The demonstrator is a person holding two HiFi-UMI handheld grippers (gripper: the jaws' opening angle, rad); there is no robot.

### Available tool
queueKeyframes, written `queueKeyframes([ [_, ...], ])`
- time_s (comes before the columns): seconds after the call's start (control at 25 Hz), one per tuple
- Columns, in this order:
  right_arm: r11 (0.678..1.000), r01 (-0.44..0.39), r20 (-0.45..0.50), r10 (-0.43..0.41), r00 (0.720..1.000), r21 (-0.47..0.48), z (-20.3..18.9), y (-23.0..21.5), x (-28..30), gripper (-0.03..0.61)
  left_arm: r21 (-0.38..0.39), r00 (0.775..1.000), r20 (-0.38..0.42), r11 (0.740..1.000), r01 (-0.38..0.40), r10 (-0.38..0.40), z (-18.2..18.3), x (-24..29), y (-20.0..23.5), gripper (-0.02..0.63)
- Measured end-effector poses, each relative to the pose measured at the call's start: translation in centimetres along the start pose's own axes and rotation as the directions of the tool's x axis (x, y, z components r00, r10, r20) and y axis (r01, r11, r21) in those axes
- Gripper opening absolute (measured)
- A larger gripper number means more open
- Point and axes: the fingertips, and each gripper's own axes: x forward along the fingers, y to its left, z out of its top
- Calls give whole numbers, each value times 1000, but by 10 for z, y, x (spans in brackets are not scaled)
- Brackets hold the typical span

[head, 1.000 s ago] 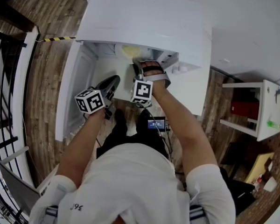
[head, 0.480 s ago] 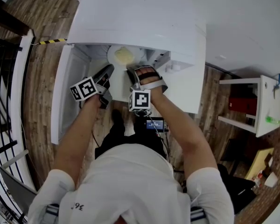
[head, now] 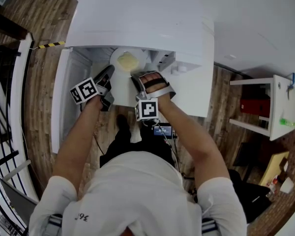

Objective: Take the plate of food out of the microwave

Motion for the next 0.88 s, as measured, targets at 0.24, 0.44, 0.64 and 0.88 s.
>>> queueKeyframes([
  [0.24,999,-19,8,19,1000,-45,-13,4,-9,31,16,997,-65,999,38,-37,-5,11,-4,57],
  [0.44,999,-39,16,40,999,-34,-20,9,-13,31,-49,994,-89,997,62,-66,-11,17,-4,55],
  [0.64,998,-50,-3,50,999,28,-27,12,-12,32,-67,991,-127,997,29,-38,-13,20,-4,50],
  [0.88,997,-29,-25,31,999,75,-35,9,-11,32,-119,991,-131,993,3,-19,-15,21,-4,41],
])
